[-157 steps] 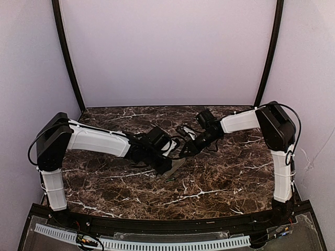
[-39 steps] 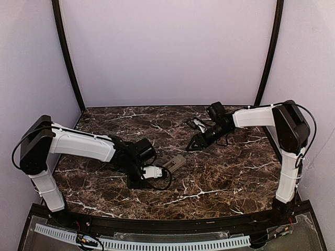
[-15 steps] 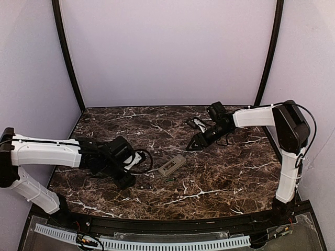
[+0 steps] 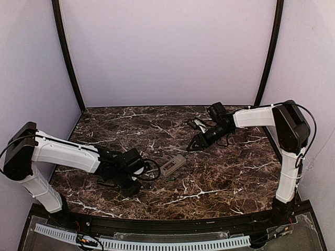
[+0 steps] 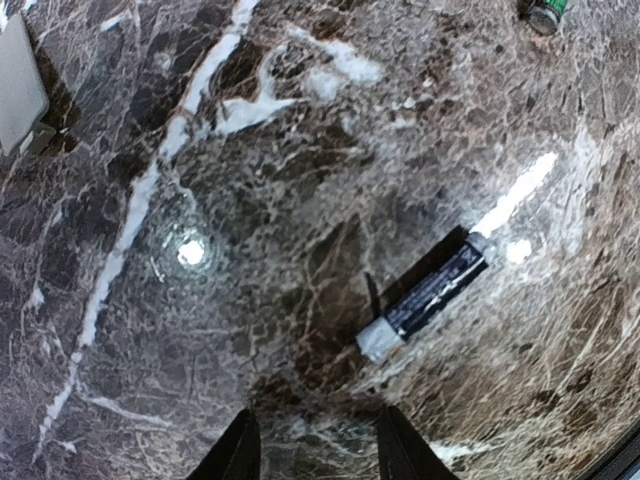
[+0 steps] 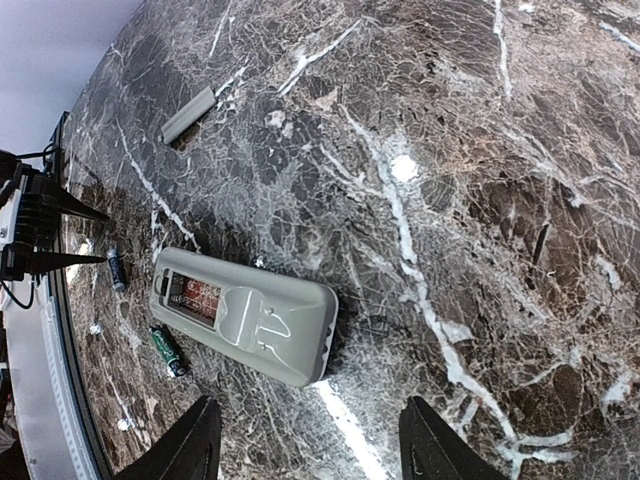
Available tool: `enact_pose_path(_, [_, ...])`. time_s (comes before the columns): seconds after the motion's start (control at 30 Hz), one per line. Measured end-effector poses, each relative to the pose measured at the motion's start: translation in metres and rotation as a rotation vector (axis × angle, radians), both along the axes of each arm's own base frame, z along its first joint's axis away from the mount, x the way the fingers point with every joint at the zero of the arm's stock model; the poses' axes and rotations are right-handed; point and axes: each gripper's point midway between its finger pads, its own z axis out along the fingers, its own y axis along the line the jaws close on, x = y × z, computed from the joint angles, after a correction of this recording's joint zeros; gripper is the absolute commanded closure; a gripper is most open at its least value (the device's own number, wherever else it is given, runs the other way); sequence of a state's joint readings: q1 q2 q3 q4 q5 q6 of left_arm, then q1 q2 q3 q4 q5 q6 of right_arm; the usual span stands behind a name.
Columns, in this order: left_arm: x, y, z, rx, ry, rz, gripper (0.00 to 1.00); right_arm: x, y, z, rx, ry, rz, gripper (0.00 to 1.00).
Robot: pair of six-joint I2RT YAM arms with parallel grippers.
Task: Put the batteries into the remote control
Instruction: Adjust the battery at the center of the board.
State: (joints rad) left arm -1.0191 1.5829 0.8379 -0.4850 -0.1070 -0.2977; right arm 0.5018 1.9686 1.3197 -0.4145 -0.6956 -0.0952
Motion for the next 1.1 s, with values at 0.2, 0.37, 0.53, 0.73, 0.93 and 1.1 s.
enact_pose_path(0.2, [0.002, -0.013, -0.001, -0.051, -0.005, 0.017, 0.61, 0.0, -0.001, -0.001, -0.001, 0.002, -0.002, 0.41])
enact_pose_path(0.37, [0.01, -0.022, -0.002, -0.056, -0.022, 0.025, 0.64, 0.001, -0.001, -0.001, -0.001, 0.001, -0.003, 0.41])
enact_pose_path(0.53, [0.022, -0.03, -0.001, -0.053, -0.057, 0.036, 0.65, 0.002, -0.003, -0.001, -0.001, 0.001, -0.007, 0.41])
enact_pose_path(0.73, [0.036, -0.031, -0.001, -0.04, -0.093, 0.05, 0.66, 0.002, -0.003, -0.001, -0.001, 0.001, -0.009, 0.41])
enact_pose_path(0.93, [0.058, -0.017, -0.001, -0.016, -0.128, 0.083, 0.66, 0.004, -0.005, -0.001, -0.001, 0.002, -0.014, 0.41])
enact_pose_path(1.1, [0.067, -0.011, 0.0, -0.003, -0.15, 0.077, 0.67, 0.004, -0.006, -0.001, -0.001, 0.002, -0.016, 0.41])
